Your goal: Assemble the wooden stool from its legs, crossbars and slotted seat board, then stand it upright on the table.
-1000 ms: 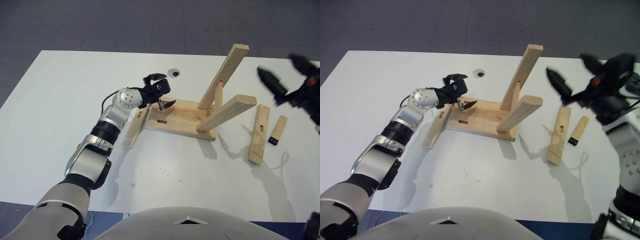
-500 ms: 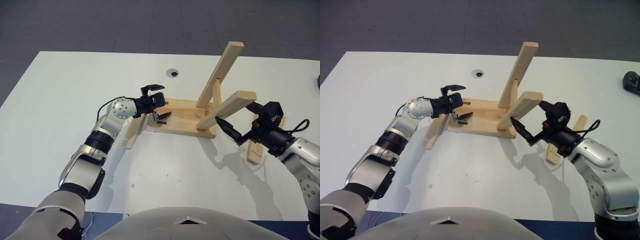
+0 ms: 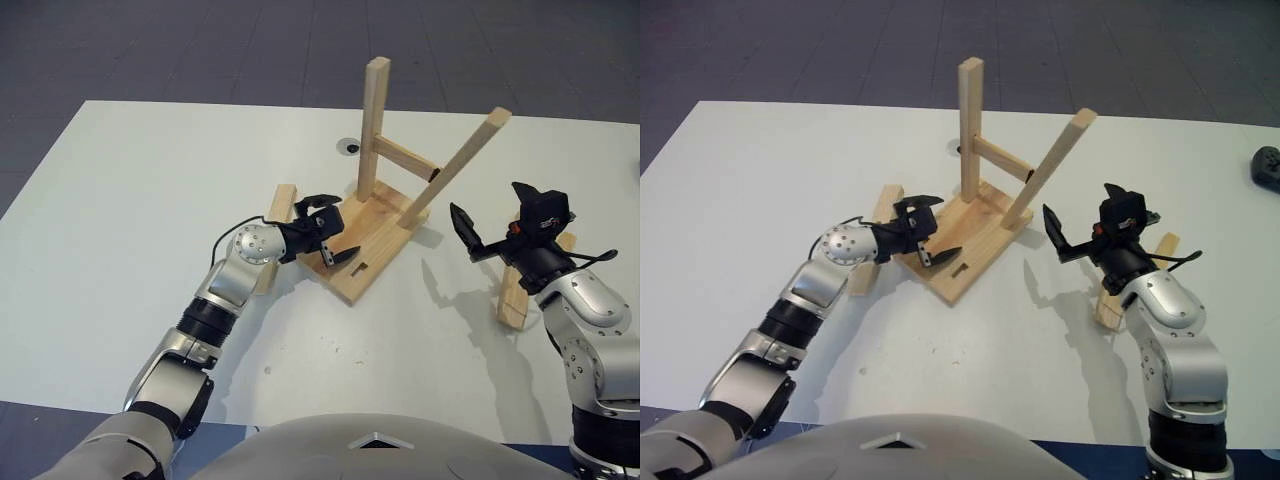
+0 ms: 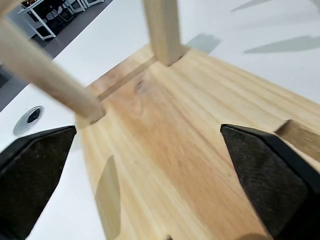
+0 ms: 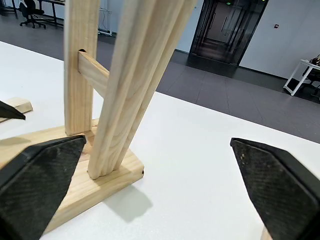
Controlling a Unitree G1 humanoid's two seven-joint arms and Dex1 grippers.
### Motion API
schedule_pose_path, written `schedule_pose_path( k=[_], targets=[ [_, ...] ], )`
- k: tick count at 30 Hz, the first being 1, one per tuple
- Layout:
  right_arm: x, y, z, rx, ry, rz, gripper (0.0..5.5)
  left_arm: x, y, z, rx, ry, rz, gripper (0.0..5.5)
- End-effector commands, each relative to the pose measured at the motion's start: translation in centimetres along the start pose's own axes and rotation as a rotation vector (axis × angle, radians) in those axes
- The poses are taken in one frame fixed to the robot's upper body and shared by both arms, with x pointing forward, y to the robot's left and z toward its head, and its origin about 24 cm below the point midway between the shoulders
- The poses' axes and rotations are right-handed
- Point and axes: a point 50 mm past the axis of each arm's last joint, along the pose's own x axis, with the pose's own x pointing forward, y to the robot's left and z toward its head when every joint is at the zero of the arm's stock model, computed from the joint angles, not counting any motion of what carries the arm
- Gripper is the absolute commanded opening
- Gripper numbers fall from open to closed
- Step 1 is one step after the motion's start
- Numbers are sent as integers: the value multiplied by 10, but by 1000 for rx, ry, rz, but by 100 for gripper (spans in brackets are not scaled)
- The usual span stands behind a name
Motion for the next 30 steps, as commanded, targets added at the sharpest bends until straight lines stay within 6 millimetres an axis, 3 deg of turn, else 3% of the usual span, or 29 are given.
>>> schedule_pose_path(
  k=[1, 4, 7, 13, 16, 19, 24, 27, 30],
  targets=[
    [2, 5, 1, 7, -8, -12, 539, 13, -9, 11, 3, -10, -45, 540],
    [0, 5, -2, 8, 3, -6, 539, 9, 1, 12, 11, -6, -21, 540],
    [-5, -1, -4, 11, 14, -19, 539, -10, 24, 9, 22, 4, 71, 540],
    [-15, -13, 22, 234, -180, -60, 539, -56, 55, 76, -272, -386, 148, 540],
    [-25, -25, 22, 330, -194, -119, 539, -82, 80, 86, -362, -423, 248, 540],
    [-42, -44, 5, 312, -99, -248, 539, -102, 99, 66, -372, -276, 399, 540],
    [-72, -84, -22, 165, 104, -588, 539, -120, 105, 28, -335, -59, 603, 540],
    [-72, -92, -37, 132, 195, -658, 539, -129, 119, 18, -329, -15, 762, 540],
    [-59, -91, -57, 201, 281, -623, 539, -127, 124, 12, -356, -14, 778, 540]
  ],
)
